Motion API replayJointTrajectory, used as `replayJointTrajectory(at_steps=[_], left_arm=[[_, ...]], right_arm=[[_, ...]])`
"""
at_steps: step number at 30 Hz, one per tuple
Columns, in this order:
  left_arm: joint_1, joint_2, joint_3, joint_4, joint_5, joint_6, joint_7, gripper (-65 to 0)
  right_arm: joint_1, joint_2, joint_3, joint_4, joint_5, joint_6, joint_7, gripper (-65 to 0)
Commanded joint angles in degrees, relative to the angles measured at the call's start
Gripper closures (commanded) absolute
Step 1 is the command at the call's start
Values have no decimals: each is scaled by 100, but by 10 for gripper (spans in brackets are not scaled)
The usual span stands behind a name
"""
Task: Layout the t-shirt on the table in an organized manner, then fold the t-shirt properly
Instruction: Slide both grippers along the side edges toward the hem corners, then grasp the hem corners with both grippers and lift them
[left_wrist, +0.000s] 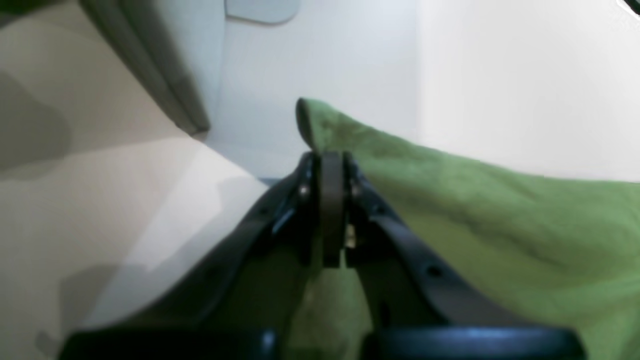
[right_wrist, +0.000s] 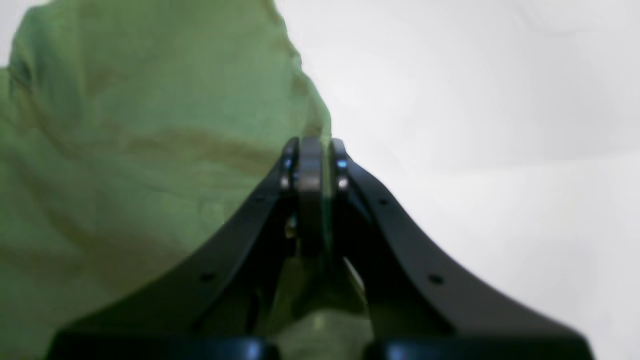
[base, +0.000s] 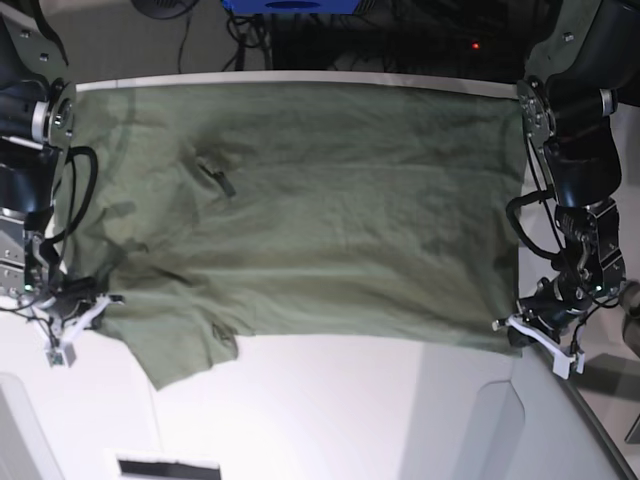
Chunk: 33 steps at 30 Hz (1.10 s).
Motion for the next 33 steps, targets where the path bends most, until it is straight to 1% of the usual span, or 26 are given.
replayJointTrajectory(at_steps=[1, 5, 7, 13, 19, 22, 25, 27, 31, 33], left_arm=[[-123, -90, -30, 230, -83, -2, -132, 0], [-18, -90, -30, 380, -92, -2, -132, 0], [35, -81, -30, 468, -92, -2, -132, 0], [229, -63, -30, 855, -92, -2, -132, 0], [299, -63, -39, 916, -92, -2, -132, 0], [369, -55, -39, 916, -101, -2, -132, 0], [448, -55, -39, 1101, -154, -2, -124, 0], [589, -63, 5, 1276, -365, -2, -115, 0], [651, -81, -30, 1628, -743, -2, 430, 0], [730, -81, -30, 1874, -743, -2, 545, 0]], right_arm=[[137, 88, 4, 71, 56, 19, 196, 0], [93, 88, 4, 71, 56, 28, 231, 0], [75, 88, 4, 71, 56, 37, 345, 0], [-233, 79, 4, 18, 56, 37, 1426, 0], [-259, 62, 4, -765, 56, 46, 2455, 0], [-259, 70, 4, -967, 56, 46, 2912, 0], [-241, 79, 4, -967, 56, 46, 2991, 0], [-224, 79, -5, -940, 56, 55, 2991, 0], [-118, 79, -5, -940, 56, 55, 3000, 0], [-83, 53, -5, -932, 56, 142, 3000, 0]])
